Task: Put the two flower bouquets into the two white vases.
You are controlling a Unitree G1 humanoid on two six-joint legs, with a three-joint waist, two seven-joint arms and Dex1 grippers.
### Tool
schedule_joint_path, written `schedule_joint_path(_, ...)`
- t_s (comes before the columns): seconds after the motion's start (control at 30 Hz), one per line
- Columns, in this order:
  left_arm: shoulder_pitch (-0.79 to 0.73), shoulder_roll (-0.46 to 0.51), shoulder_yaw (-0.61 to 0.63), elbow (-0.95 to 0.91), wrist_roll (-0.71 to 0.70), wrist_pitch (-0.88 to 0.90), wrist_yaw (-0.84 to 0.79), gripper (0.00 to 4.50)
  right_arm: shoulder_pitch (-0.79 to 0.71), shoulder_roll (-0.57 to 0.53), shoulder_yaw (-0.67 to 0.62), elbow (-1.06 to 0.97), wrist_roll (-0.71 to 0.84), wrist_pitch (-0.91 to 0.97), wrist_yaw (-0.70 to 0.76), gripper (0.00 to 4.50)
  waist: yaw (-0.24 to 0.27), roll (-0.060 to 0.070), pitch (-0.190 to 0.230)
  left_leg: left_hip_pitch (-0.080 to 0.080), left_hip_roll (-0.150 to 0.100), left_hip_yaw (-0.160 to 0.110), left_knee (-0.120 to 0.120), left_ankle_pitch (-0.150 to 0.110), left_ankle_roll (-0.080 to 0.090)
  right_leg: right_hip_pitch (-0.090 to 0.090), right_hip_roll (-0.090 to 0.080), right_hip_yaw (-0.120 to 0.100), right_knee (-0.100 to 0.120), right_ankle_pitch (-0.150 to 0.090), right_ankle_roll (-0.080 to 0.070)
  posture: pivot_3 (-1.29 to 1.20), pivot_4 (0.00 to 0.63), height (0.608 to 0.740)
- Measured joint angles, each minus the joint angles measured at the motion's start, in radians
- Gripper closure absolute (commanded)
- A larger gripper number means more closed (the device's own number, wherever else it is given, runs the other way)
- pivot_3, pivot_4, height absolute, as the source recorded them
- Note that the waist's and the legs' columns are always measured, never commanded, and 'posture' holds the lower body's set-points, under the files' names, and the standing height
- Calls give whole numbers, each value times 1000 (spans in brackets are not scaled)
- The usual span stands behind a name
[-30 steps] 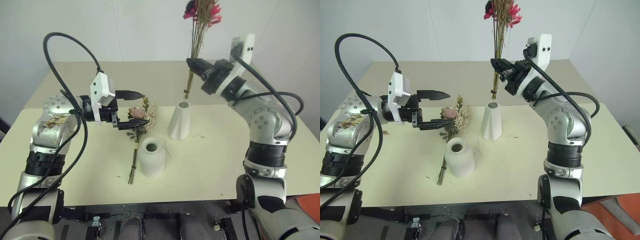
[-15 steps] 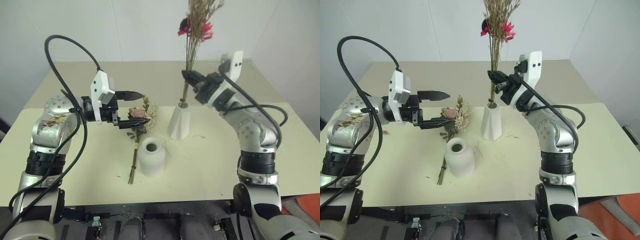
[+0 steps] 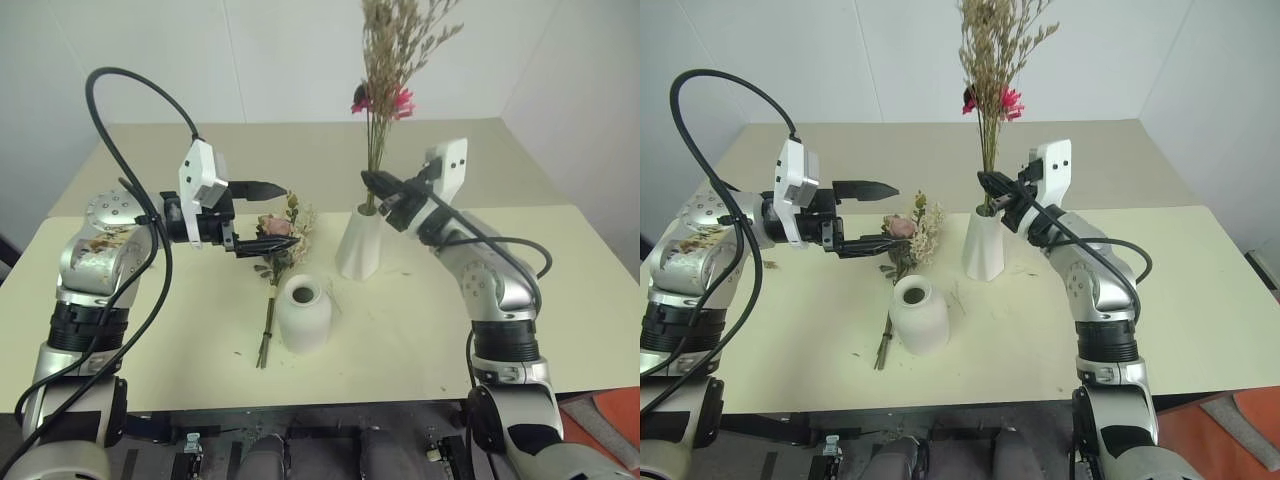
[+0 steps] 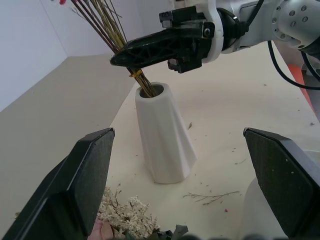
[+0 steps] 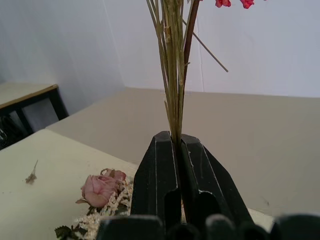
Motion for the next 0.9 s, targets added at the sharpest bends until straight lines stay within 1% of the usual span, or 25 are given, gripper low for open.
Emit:
schedule_joint_path(0.1,0,0,0,0,1,0,0,0,31,0,3,-6,-5,-1,0,3645,0,0,0,0,0,0,0,0,0,0,0,0,0,0,0,0,150,740)
schedule_joint_path(0.2,0,0,0,-1,1,0,-1,0,40,-5,3,-30,-4,-1,-1,2653,0,0,0,0,0,0,0,0,0,0,0,0,0,0,0,0,150,740)
schedule_joint_path(0.23,0,0,0,-2,1,0,-1,0,41,-11,3,-44,-4,0,-1,2390,0,0,0,0,0,0,0,0,0,0,0,0,0,0,0,0,150,740)
schedule_joint_path(0.3,0,1,0,-5,1,1,-1,0,52,-39,2,-88,1,10,1,1768,1,0,0,0,0,-1,0,0,0,0,0,0,0,0,0,0,150,740)
schedule_joint_path(0.4,0,6,0,-6,1,3,0,0,81,-118,2,-154,10,66,30,1768,4,0,0,0,0,0,0,0,0,0,0,0,-1,0,0,0,150,740)
schedule_joint_path(0.5,1,16,0,-7,7,34,23,0,103,-243,3,-214,44,148,99,1768,5,0,0,0,0,0,0,0,0,1,0,0,-2,0,0,0,150,740)
schedule_joint_path(0.6,1,30,-36,-18,59,120,97,0,153,-406,4,-288,90,221,221,1768,5,0,0,0,0,-1,0,0,0,2,0,-1,-2,0,1,0,150,740)
schedule_joint_path(0.67,-8,39,-87,-18,112,230,167,0,182,-502,2,-318,112,233,309,1768,5,0,0,0,0,0,0,0,0,3,0,-1,-3,-1,1,0,150,740)
schedule_joint_path(0.77,-69,32,-200,-21,162,482,258,0,192,-603,-2,-330,124,224,423,1768,4,-2,1,0,0,0,1,0,0,4,1,-1,-3,-3,6,0,150,740)
schedule_joint_path(0.9,-169,-9,-315,-43,167,767,320,0,152,-644,-2,-305,124,187,509,1768,-1,-2,1,0,0,0,0,0,0,3,1,-1,-3,-3,6,0,150,740)
